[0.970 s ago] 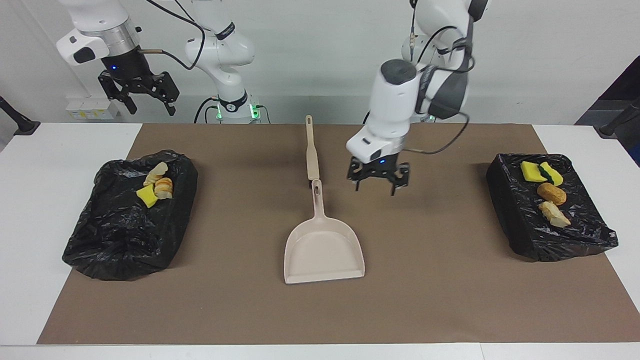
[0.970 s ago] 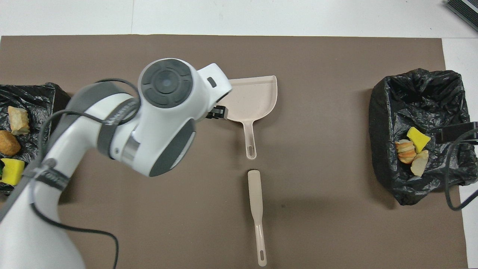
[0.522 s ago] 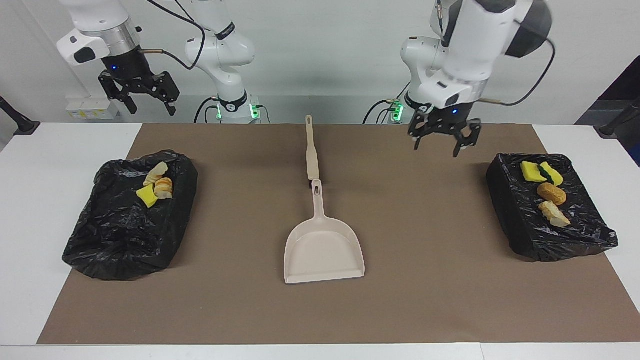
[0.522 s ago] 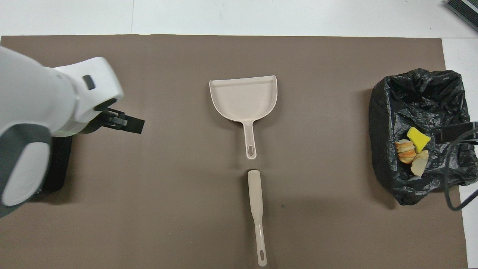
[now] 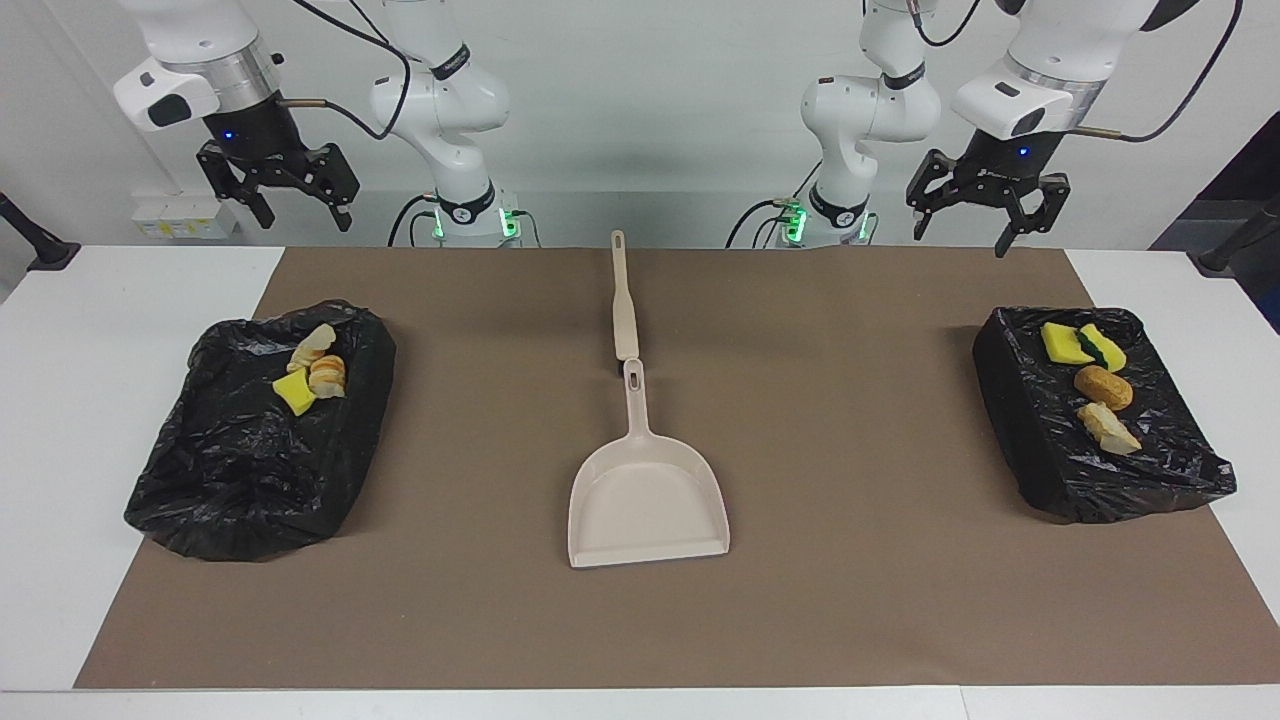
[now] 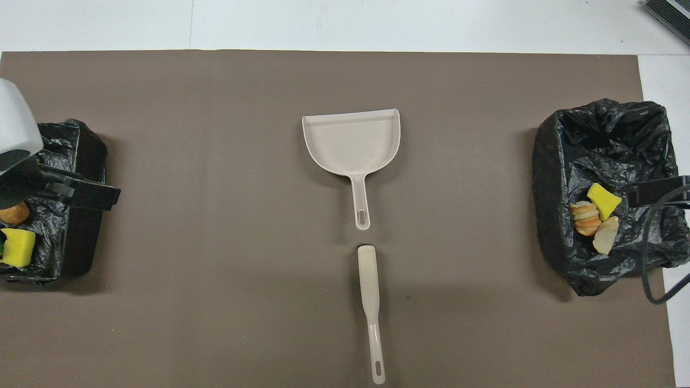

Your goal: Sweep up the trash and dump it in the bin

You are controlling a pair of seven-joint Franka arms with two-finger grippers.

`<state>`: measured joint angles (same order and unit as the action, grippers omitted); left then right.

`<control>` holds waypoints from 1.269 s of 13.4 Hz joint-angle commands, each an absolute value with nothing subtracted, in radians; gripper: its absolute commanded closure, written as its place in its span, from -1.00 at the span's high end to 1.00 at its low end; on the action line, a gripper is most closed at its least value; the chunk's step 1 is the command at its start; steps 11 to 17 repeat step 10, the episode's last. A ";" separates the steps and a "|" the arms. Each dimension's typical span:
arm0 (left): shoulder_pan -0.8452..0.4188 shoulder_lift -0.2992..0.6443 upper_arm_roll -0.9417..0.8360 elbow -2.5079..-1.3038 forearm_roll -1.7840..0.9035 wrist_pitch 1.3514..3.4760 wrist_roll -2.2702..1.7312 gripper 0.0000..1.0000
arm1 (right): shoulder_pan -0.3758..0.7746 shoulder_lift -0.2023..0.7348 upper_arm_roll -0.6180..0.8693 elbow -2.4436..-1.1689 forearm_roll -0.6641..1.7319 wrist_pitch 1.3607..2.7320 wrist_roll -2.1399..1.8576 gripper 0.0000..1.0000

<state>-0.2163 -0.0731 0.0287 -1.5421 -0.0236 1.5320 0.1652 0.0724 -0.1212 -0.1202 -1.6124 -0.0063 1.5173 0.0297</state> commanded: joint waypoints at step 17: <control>-0.170 -0.014 0.031 -1.439 -0.054 1.482 0.179 1.00 | 0.066 -0.121 -0.118 -1.614 0.002 1.529 0.047 1.00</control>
